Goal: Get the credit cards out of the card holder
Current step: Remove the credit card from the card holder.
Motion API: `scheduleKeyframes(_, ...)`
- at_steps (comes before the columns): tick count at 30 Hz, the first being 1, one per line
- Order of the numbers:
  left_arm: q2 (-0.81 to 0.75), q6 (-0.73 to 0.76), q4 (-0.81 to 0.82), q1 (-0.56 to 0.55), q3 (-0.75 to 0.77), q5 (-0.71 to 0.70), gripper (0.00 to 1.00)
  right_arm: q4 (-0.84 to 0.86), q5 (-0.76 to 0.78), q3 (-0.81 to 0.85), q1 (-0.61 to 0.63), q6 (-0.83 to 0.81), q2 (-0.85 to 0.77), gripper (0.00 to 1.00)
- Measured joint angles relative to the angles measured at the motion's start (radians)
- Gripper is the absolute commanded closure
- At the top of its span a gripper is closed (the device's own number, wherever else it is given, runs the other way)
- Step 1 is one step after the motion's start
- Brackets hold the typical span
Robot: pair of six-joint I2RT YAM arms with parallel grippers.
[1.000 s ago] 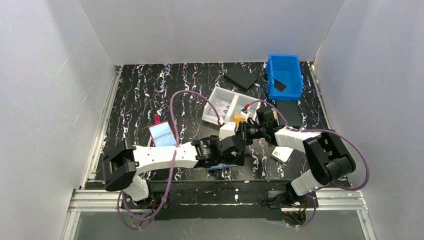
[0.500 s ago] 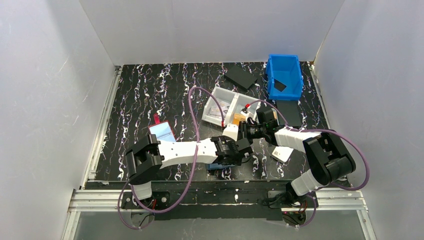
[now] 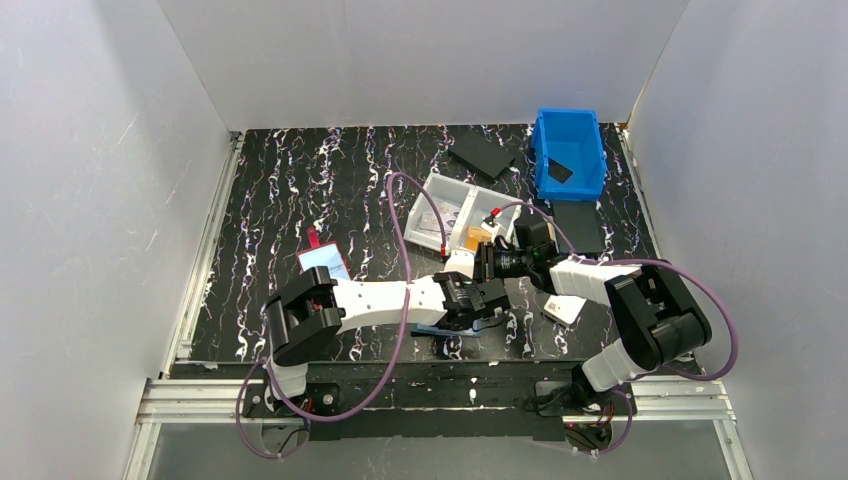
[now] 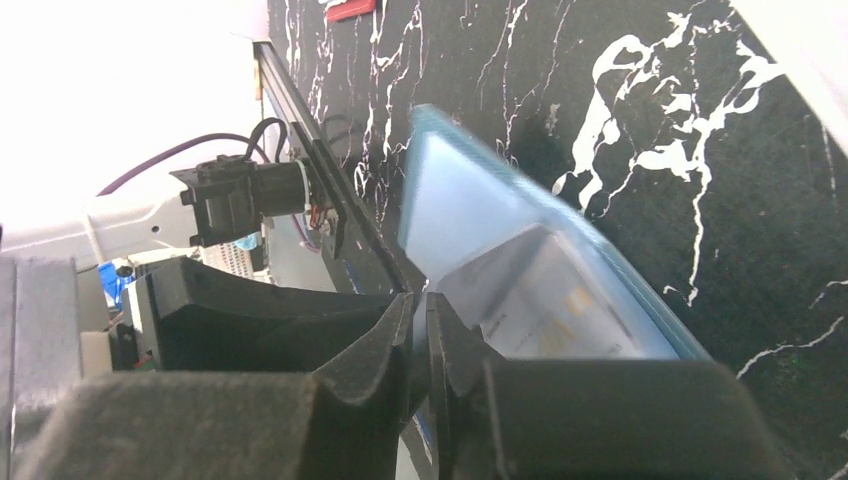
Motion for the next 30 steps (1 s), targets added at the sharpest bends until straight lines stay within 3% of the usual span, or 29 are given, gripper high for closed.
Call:
scheduleKeyframes(9,-0.024,-0.026,0.029,0.04,-0.092,0.027,0.88,0.029,-0.019,-0.009,0.0,0.013,-0.008,0.6)
scheduleKeyframes(15,-0.145,0.017,0.155,0.086,-0.259,0.105,0.88,-0.024,-0.026,-0.006,-0.005,-0.119,-0.061,0.46)
scheduleKeyframes(19,-0.257,0.077,0.293,0.127,-0.387,0.206,0.7,-0.08,-0.043,-0.006,-0.023,-0.246,-0.122,0.44)
scheduleKeyframes(21,-0.315,0.101,0.394,0.153,-0.463,0.263,0.67,-0.096,-0.052,-0.006,-0.035,-0.29,-0.15,0.44)
scheduleKeyframes(30,-0.425,0.127,0.602,0.242,-0.61,0.41,0.67,-0.141,-0.057,-0.006,-0.059,-0.399,-0.199,0.46)
